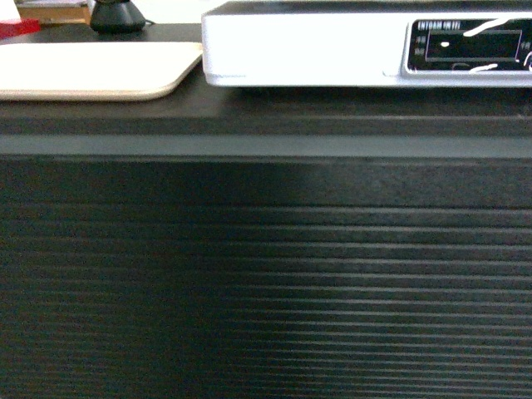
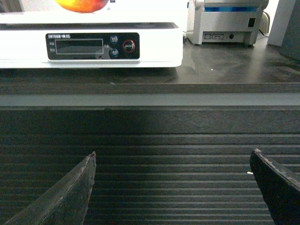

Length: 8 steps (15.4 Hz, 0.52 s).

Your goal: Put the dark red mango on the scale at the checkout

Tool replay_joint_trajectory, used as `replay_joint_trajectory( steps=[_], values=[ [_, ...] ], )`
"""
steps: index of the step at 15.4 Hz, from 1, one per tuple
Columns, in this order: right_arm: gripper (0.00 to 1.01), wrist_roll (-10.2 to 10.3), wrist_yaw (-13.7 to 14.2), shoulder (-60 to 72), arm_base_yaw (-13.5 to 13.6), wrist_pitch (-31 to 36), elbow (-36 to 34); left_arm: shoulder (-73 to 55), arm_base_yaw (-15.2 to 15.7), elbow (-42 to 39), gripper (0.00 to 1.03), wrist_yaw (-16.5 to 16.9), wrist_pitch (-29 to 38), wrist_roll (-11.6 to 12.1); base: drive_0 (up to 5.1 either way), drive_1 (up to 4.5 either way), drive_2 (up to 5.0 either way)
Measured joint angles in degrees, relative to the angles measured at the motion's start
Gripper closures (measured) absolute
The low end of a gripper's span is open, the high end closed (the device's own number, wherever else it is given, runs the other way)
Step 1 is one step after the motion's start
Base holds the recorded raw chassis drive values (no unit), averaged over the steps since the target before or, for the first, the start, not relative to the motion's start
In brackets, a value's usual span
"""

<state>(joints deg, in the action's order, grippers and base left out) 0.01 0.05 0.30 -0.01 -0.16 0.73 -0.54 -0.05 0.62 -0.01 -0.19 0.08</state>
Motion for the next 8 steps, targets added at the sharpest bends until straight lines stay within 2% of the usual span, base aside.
replay_joint_trajectory(
  steps=[8],
  values=[
    [0.03, -0.04, -0.04, 0.00, 0.00, -0.04, 0.00, 0.00, 0.00, 0.00, 0.05, 0.00, 0.04, 0.00, 0.0, 0.00, 0.0]
  ],
)
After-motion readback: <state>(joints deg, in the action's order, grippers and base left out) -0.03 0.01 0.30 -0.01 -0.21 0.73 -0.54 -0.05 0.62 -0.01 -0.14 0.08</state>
